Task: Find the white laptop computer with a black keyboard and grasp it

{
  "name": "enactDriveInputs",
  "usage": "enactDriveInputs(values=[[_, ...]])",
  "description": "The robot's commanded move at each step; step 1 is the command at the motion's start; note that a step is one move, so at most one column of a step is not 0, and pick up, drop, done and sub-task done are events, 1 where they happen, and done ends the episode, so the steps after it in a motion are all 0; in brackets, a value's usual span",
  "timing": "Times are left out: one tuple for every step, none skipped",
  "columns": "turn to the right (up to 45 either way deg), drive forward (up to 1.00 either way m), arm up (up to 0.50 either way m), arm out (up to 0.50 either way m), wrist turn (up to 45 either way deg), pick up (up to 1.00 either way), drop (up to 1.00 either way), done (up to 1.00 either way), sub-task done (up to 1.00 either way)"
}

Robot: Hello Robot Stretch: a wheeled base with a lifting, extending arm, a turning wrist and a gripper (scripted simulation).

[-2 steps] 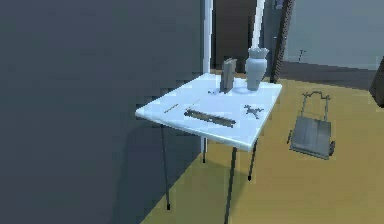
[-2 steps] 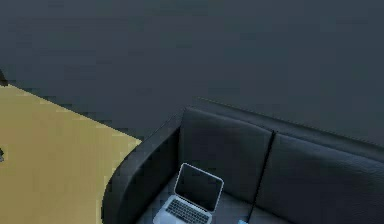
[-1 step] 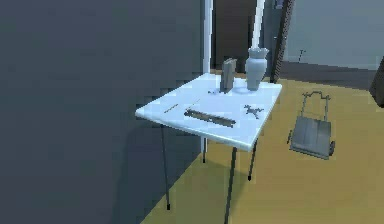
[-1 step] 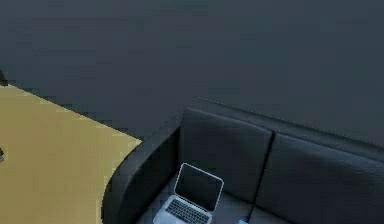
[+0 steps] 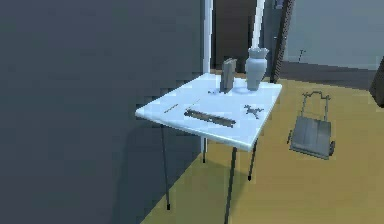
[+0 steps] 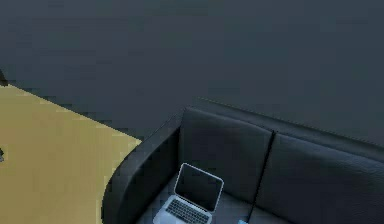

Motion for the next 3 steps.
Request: enactDriveInputs(values=[[0.0, 0.00, 0.00, 0.00, 45.0, 0.00, 0.00, 0.00, 0.00], [0.0, 0.00, 0.00, 0.00, 45.0, 0.00, 0.00, 0.00, 0.00], [0.0, 0.00, 0.00, 0.00, 9.0, 0.00, 0.00, 0.00, 0.00]])
